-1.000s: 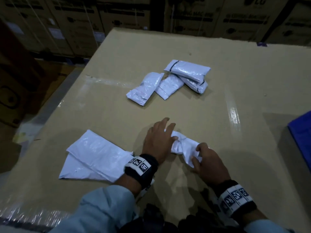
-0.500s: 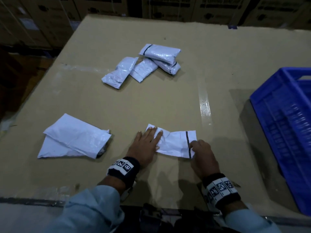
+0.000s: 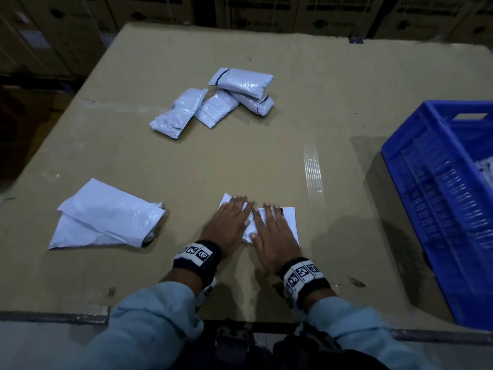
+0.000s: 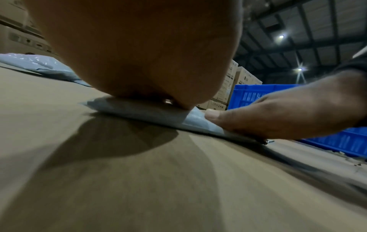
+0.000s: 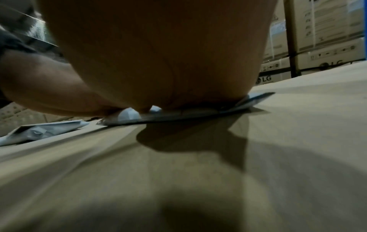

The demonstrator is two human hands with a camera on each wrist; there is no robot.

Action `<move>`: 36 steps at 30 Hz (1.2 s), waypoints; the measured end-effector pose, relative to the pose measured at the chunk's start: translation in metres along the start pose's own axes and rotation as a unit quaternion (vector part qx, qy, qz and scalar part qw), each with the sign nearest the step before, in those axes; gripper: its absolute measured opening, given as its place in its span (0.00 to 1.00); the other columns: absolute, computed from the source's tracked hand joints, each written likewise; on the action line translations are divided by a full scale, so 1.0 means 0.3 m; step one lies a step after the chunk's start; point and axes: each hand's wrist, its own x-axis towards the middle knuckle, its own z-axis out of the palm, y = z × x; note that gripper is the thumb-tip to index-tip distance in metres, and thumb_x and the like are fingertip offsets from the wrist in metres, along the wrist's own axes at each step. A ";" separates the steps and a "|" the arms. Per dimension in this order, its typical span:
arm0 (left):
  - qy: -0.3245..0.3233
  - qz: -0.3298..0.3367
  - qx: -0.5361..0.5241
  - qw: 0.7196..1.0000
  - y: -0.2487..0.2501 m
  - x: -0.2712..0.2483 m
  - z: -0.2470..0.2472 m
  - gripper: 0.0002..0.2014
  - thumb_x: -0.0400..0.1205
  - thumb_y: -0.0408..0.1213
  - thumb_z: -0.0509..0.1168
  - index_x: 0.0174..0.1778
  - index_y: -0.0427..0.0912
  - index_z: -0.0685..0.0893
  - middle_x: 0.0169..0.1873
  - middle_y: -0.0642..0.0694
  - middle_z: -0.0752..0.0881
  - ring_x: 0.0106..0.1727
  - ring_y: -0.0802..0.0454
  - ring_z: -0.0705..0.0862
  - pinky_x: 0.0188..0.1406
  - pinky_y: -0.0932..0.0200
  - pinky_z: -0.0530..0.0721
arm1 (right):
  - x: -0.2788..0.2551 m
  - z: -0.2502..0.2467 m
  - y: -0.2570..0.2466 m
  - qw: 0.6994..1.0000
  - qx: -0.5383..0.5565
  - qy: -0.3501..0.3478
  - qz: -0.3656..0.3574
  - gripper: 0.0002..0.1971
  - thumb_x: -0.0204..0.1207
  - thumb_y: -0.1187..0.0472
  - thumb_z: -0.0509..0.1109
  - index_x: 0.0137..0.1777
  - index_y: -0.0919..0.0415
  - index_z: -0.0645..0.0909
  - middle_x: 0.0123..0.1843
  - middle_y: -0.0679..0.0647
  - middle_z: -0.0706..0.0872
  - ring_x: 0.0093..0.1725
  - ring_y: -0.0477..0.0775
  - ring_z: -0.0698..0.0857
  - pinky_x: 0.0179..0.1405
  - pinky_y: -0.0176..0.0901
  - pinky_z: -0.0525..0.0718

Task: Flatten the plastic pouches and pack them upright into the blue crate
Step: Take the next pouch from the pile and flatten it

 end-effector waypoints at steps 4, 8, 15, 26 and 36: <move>0.017 -0.011 -0.011 1.000 -0.025 -0.013 0.026 0.31 0.89 0.50 0.39 0.89 0.43 0.61 0.87 0.40 0.62 0.87 0.41 0.60 0.86 0.42 0.60 | 0.002 0.020 0.003 1.000 0.001 0.023 0.016 0.37 0.85 0.40 0.41 0.91 0.57 0.51 0.92 0.62 0.48 0.90 0.66 0.46 0.89 0.60 0.50; 0.021 -0.044 -0.009 0.999 -0.012 -0.017 0.024 0.35 0.86 0.54 0.36 0.90 0.45 0.57 0.89 0.43 0.57 0.89 0.45 0.56 0.86 0.44 0.60 | -0.007 0.024 -0.007 0.999 -0.003 0.030 0.034 0.37 0.86 0.40 0.41 0.91 0.58 0.52 0.92 0.61 0.47 0.90 0.66 0.43 0.89 0.61 0.51; 0.000 -0.108 0.015 0.994 -0.015 -0.008 0.044 0.37 0.83 0.58 0.30 0.91 0.55 0.51 0.91 0.46 0.47 0.90 0.46 0.48 0.87 0.44 0.54 | -0.019 0.009 -0.015 0.996 -0.042 0.020 0.072 0.35 0.87 0.40 0.41 0.91 0.51 0.50 0.93 0.53 0.47 0.91 0.63 0.47 0.82 0.79 0.49; 0.040 -0.171 0.108 0.978 0.043 -0.033 0.045 0.37 0.86 0.57 0.36 0.89 0.42 0.60 0.89 0.40 0.59 0.89 0.42 0.59 0.87 0.37 0.42 | -0.027 0.004 0.013 0.992 0.008 0.041 0.117 0.46 0.83 0.30 0.44 0.91 0.62 0.41 0.92 0.57 0.41 0.91 0.58 0.39 0.88 0.62 0.44; -0.004 -0.106 0.074 0.992 0.034 0.042 0.031 0.36 0.83 0.42 0.31 0.88 0.27 0.41 0.88 0.29 0.42 0.90 0.32 0.45 0.88 0.36 0.51 | -0.003 -0.004 0.009 0.994 -0.025 0.059 0.092 0.42 0.80 0.42 0.48 0.88 0.71 0.56 0.89 0.70 0.55 0.88 0.71 0.57 0.85 0.64 0.59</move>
